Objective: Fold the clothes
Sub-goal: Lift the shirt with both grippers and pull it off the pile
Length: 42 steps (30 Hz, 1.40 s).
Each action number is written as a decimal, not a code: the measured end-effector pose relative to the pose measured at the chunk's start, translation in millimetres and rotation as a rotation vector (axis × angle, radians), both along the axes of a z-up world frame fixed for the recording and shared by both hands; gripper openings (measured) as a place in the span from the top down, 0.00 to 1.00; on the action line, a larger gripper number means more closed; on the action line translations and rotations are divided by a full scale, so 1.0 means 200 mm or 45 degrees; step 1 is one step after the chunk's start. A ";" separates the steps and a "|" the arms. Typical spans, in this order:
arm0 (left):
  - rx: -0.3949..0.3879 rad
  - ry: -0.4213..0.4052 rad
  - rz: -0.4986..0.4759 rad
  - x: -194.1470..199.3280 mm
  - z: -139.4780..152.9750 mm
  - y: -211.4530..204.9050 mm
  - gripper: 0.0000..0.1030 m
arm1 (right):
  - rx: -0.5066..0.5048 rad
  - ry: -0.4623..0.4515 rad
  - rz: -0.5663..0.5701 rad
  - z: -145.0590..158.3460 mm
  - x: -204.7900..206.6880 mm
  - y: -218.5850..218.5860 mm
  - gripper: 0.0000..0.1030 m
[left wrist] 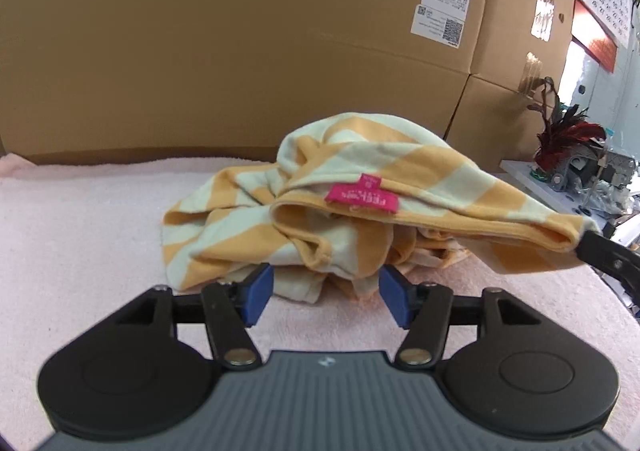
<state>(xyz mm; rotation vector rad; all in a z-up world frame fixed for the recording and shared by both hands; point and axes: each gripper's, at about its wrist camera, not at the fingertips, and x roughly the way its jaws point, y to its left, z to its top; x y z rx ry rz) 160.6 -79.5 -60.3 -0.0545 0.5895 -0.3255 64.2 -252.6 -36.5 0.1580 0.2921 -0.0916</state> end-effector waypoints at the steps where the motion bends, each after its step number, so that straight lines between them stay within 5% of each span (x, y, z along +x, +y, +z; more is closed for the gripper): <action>1: 0.014 -0.005 0.008 0.02 -0.01 -0.03 0.62 | -0.009 0.001 -0.004 0.00 -0.01 0.00 0.94; 2: 0.023 0.004 0.010 0.05 -0.01 -0.04 0.97 | -0.018 0.002 -0.009 0.00 -0.02 0.00 0.94; 5: -0.004 -0.002 0.024 0.03 -0.01 -0.01 0.97 | -0.033 -0.001 -0.025 0.00 -0.04 -0.01 0.94; 15: -0.019 -0.354 0.263 -0.31 0.30 0.44 0.97 | 0.024 -0.056 -0.013 0.00 -0.05 -0.03 0.94; 22: 0.026 -0.512 0.345 -0.55 0.50 0.75 0.97 | -0.034 -0.130 0.174 0.04 -0.12 0.04 0.93; 25: 0.115 -0.422 0.366 -0.49 0.43 0.76 0.98 | -0.093 -0.150 0.262 0.04 -0.15 0.10 0.93; 29: 0.177 -0.172 0.305 -0.36 0.22 0.75 0.97 | -0.224 0.042 0.248 -0.09 -0.11 0.15 0.93; 34: 0.392 -0.158 0.114 -0.46 0.07 0.74 0.73 | -0.369 0.143 0.207 -0.18 -0.18 0.09 0.73; 38: 0.567 -0.166 -0.088 -0.59 -0.03 0.77 0.47 | -0.495 0.156 0.342 -0.20 -0.30 0.09 0.66; 42: 0.681 -0.156 -0.264 -0.65 -0.06 0.77 0.43 | -0.610 0.189 0.537 -0.24 -0.33 0.17 0.65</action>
